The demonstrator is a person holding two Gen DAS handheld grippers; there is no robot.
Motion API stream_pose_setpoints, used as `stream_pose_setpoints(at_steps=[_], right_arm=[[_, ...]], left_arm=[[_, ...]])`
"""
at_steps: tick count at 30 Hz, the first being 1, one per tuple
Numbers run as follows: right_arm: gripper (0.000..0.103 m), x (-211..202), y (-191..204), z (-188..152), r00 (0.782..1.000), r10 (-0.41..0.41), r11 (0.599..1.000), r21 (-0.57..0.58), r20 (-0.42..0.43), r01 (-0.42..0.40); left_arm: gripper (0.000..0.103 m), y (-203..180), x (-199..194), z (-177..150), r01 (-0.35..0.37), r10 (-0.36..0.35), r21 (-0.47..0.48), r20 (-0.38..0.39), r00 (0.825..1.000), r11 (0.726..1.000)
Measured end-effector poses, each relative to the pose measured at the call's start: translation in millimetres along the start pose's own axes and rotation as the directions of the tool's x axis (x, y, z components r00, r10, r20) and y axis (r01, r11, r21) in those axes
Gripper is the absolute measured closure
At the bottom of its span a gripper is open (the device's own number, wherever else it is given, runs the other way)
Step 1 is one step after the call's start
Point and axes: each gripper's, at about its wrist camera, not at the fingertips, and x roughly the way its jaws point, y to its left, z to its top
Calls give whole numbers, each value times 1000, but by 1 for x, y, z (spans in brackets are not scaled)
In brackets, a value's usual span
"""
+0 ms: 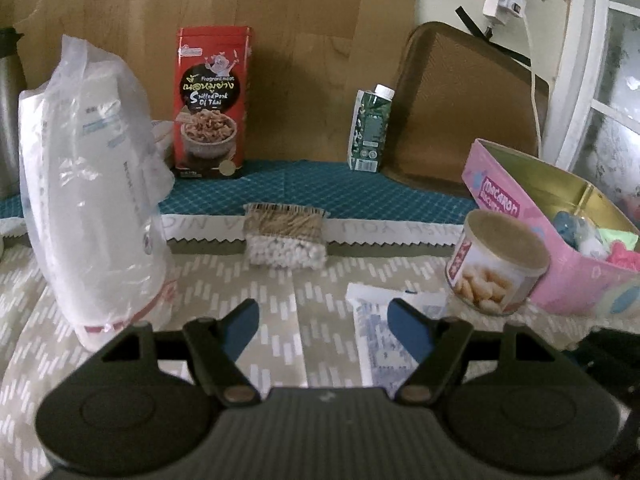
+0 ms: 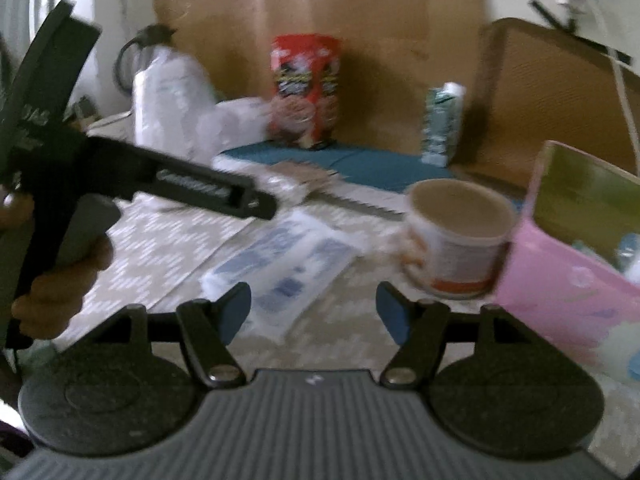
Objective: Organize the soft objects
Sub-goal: 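Grasp the white packet with blue print with the left tool, then carry the white packet with the left tool into the pink tin and release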
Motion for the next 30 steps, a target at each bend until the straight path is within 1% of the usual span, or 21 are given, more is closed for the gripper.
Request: stream_pose_setpoints(at_steps=[2, 4, 5, 6, 7, 8, 11, 12, 14, 15, 16, 17, 18, 19, 20, 21, 22, 24, 26, 27, 30], right_arm=[[32, 10, 10, 0, 999, 18, 999, -34, -46, -20], [35, 22, 17, -2, 998, 10, 998, -66, -69, -14], [37, 23, 18, -1, 999, 1, 997, -75, -47, -4], [42, 25, 18, 1, 999, -5, 997, -77, -44, 2], [51, 27, 16, 5, 999, -16, 998, -68, -40, 14], [53, 29, 14, 8, 999, -29, 998, -62, -38, 26], [52, 35, 8, 12, 998, -51, 998, -51, -38, 49], [51, 38, 5, 13, 998, -43, 998, -47, -42, 41], [41, 41, 5, 15, 998, -42, 998, -54, -44, 39], [32, 43, 6, 15, 998, -52, 996, -67, -40, 49], [25, 45, 6, 15, 997, -62, 995, -80, -34, 59], [23, 47, 5, 16, 998, -61, 995, -80, -32, 58], [24, 49, 3, 16, 998, -46, 997, -66, -33, 44], [25, 50, -1, 16, 999, -20, 999, -46, -40, 18], [30, 53, -5, 17, 999, 16, 1000, -17, -43, -17], [37, 53, -6, 19, 999, 34, 999, -6, -36, -34], [47, 52, -4, 20, 998, 48, 999, -5, -34, -48], [50, 47, 2, 20, 1000, 19, 1000, -20, -7, -19], [51, 40, 6, 20, 999, -2, 999, -46, 37, 4], [52, 37, 6, 22, 998, -9, 999, -52, 55, 12], [52, 27, 8, 26, 993, -50, 994, -88, 109, 60]], left_arm=[[30, 1, 3, -2, 4, -4, 4, -11, 1000, 1000], [30, 2, 8, -4, 11, -10, 3, -28, 1000, 1000], [30, 2, 9, -5, 13, -13, 1, -35, 999, 1000], [30, 3, 11, -5, 14, -14, -1, -42, 999, 1000], [30, 4, 12, -5, 17, -17, -5, -47, 999, 1000], [30, 5, 14, -4, 23, -24, -13, -52, 998, 1000], [29, 7, 20, -2, 48, -51, -37, -72, 996, 998], [29, 8, 23, -2, 59, -63, -47, -83, 995, 997], [28, 8, 26, -2, 61, -65, -53, -82, 994, 997], [28, 7, 27, -1, 59, -64, -52, -83, 995, 997], [28, 5, 29, 0, 63, -67, -51, -84, 994, 997], [29, 4, 31, 1, 70, -74, -51, -86, 994, 996], [30, 2, 32, 2, 81, -85, -49, -86, 993, 996], [36, -1, 34, 3, 93, -97, -44, -86, 992, 995], [42, -5, 34, 4, 113, -115, -36, -89, 989, 993], [50, -9, 33, 5, 136, -139, -38, -96, 986, 990], [50, -11, 30, 6, 118, -121, -35, -90, 989, 992], [51, -11, 23, 10, 130, -132, -37, -68, 989, 991], [51, -7, 17, 16, 158, -161, -72, -51, 986, 985], [51, -7, 15, 19, 160, -163, -98, -31, 986, 982], [51, -14, 11, 30, 177, -179, -97, -7, 984, 979]])
